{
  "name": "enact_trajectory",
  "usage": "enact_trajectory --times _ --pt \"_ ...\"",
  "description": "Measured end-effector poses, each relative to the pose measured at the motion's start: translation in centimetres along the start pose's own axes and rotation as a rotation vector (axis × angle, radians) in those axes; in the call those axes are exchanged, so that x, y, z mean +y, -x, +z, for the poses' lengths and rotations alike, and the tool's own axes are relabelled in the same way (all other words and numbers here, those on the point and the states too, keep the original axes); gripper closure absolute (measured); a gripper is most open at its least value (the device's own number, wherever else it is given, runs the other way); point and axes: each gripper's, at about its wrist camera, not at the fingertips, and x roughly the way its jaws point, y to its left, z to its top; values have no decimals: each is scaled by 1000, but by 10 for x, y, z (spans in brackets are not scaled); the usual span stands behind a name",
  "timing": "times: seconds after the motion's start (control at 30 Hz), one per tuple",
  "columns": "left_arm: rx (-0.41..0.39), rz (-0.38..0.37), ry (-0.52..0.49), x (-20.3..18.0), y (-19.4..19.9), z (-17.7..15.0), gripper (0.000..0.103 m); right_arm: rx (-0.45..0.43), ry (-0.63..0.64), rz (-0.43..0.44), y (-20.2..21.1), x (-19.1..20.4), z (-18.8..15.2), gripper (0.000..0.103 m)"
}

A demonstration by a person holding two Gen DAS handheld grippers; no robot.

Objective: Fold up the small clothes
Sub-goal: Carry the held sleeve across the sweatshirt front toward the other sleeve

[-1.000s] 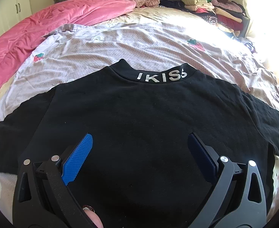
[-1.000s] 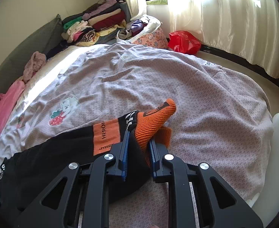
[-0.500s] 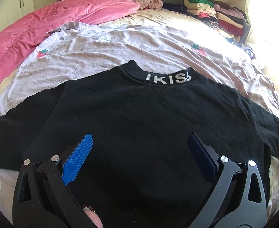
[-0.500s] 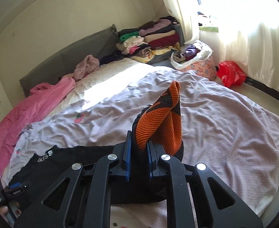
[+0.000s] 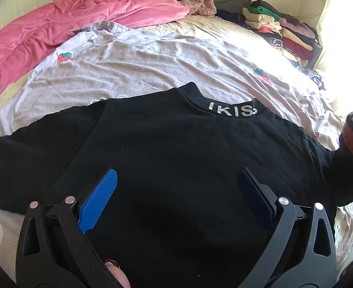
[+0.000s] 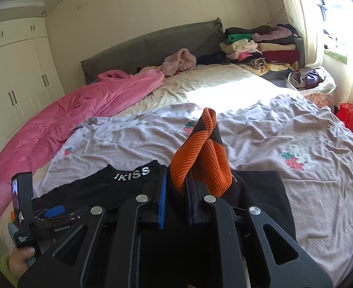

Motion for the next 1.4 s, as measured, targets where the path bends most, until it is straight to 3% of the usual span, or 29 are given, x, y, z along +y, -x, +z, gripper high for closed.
enact_trajectory --times 0.27,0.37,0.5,0.67,0.83,0.93,1.13,1.4 --pt "12 -6 19 9 -2 -1 9 16 78 111 -13 48 -1 88" --pt "21 -22 19 7 -2 -3 9 20 98 95 -11 46 -2 83" --pt "39 -83 15 -1 -3 -7 9 78 139 51 -18 32 -11 67" --pt "33 -136 -47 -26 -1 -12 9 151 143 -23 -25 2 -38 67" --pt "58 -256 -116 -61 -2 -19 32 173 115 -111 -22 -34 -55 60" --pt "102 -344 -96 -74 -8 -21 51 188 101 -133 -20 -48 -61 59" --pt "164 -458 -1 -83 -22 -19 54 194 88 -130 -17 -58 -69 58" --pt "235 -512 32 -111 -35 -21 54 205 89 -93 -19 -58 -78 53"
